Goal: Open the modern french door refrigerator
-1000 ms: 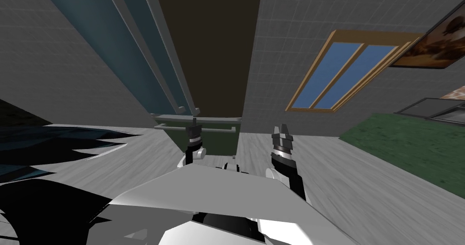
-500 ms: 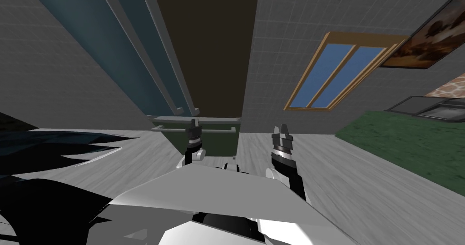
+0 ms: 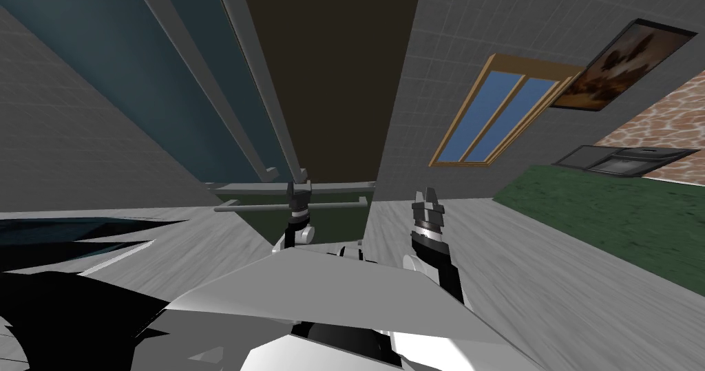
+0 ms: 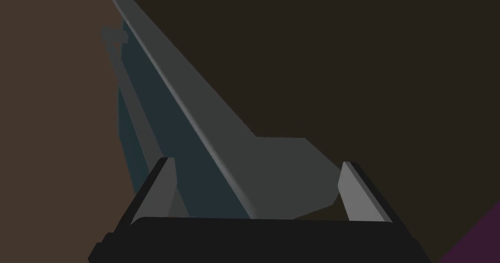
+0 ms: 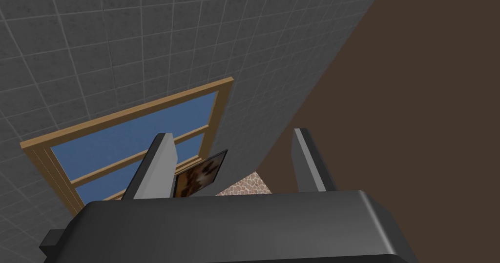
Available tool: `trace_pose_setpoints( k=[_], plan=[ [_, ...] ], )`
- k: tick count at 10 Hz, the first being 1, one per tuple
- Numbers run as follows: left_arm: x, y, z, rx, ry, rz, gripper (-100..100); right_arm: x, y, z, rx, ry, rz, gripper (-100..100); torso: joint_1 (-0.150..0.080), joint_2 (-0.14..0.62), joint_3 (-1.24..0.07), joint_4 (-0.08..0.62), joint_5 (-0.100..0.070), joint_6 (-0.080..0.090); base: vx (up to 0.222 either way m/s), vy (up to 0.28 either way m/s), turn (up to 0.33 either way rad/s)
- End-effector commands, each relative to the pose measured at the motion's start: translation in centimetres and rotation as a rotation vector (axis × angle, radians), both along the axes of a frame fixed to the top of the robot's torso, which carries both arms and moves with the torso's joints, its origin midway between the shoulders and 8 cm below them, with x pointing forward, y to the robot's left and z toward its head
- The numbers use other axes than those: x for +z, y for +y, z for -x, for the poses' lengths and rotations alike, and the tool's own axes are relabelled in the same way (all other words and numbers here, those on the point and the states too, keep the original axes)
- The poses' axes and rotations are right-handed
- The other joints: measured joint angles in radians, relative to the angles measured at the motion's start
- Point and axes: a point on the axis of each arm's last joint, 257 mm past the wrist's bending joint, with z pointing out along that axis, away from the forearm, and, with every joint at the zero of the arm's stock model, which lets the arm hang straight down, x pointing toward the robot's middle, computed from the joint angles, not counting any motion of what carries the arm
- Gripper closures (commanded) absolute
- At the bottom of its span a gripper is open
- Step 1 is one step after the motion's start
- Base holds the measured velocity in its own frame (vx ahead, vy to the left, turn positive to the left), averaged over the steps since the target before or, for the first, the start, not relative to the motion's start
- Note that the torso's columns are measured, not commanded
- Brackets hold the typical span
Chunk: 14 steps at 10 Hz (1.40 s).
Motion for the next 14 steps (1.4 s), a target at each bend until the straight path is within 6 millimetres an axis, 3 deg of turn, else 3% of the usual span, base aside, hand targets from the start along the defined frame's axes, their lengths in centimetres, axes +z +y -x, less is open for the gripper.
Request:
trace_pose_setpoints(
  k=[1,6,7,8,14],
  plan=[
    [0.8,0.0,-0.6,-0.008,0.000,0.004,-100,0.0,0.0,0.0,0.000,0.000,0.000,0,-0.007,0.003,0.002,0.001,-0.002,0.000,0.009,0.028,0.029],
    [2.8,0.1,-1.9,-0.017,0.000,0.010,-100,0.0,0.0,0.0,0.000,0.000,-0.001,0,-0.005,0.004,0.001,0.008,-0.007,0.002,-0.008,-0.003,0.018],
    [1.5,0.3,-1.9,-0.013,0.029,0.013,-100,0.0,0.0,0.0,0.000,0.000,-0.001,0,-0.005,0.005,0.000,0.009,-0.007,0.001,0.000,0.000,0.000],
    [2.0,0.1,-1.3,-0.013,0.000,0.007,100,0.0,0.0,0.0,0.000,0.000,-0.001,0,-0.005,0.004,0.001,0.006,-0.005,0.001,0.009,0.002,-0.037],
    [0.0,0.1,-0.3,-0.004,0.006,0.002,100,0.0,0.0,0.0,0.000,0.000,-0.001,0,-0.002,0.003,0.001,0.002,-0.001,0.001,0.004,-0.002,-0.014]
  ],
)
